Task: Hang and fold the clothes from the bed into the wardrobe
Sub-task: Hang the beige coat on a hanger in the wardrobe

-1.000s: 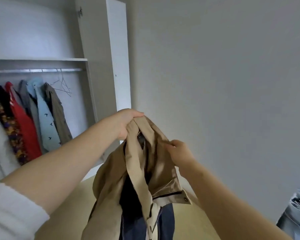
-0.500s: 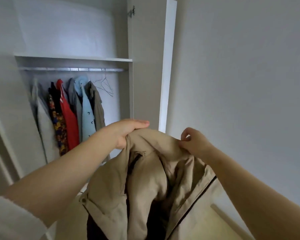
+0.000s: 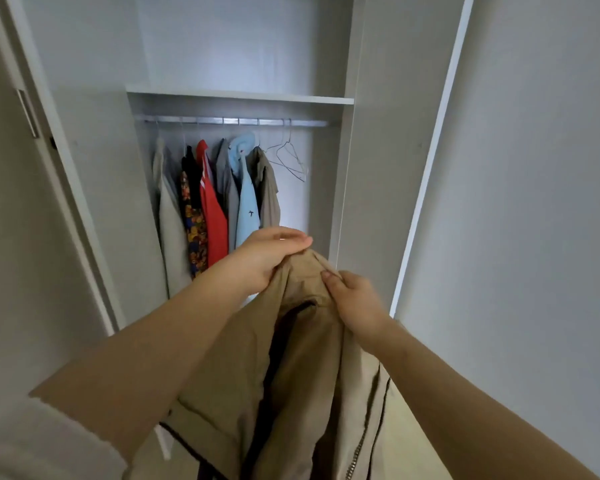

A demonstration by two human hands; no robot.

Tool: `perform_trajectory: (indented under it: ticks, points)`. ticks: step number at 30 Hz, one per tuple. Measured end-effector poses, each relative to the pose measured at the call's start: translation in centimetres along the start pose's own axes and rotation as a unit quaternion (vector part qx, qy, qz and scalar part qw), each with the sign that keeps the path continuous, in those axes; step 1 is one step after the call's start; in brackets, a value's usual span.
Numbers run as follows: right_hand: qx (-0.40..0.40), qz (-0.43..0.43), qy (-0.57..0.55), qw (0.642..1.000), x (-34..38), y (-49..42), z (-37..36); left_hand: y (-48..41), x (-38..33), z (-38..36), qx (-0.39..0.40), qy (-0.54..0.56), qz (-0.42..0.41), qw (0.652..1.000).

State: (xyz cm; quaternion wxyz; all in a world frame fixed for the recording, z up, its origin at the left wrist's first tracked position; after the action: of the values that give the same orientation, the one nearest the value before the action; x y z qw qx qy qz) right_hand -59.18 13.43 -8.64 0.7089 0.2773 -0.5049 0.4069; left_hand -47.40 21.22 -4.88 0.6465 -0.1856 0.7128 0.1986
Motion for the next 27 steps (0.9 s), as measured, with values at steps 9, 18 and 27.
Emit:
perform_trajectory:
  ticks: [9,18,27]
  points:
    - [-0.058,0.027,-0.145,0.987,1.3,-15.4,0.7,-9.9,3.7,8.7,-0.007,-0.274,-0.016,0.962]
    - [0.001,0.062,-0.193,0.979,4.1,-28.3,1.0,-18.1,7.5,14.8,-0.03,-0.269,0.024,0.962]
    - [-0.07,0.076,-0.123,0.987,2.3,-37.9,6.7,-29.5,2.9,19.8,0.028,-0.391,0.064,0.918]
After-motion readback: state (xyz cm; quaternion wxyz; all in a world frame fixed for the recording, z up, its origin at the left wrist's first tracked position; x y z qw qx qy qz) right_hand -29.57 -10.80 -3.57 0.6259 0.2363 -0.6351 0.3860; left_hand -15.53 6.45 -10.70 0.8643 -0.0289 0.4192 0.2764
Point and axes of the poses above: each hand's wrist, its own y-axis away from the middle knuckle, its own z-axis out of the back of the hand, x = y × z, the point moved 7 cm from there along -y, towards the middle knuckle, and after that the axes turned 11 degrees about x, right-handed, at the moved point
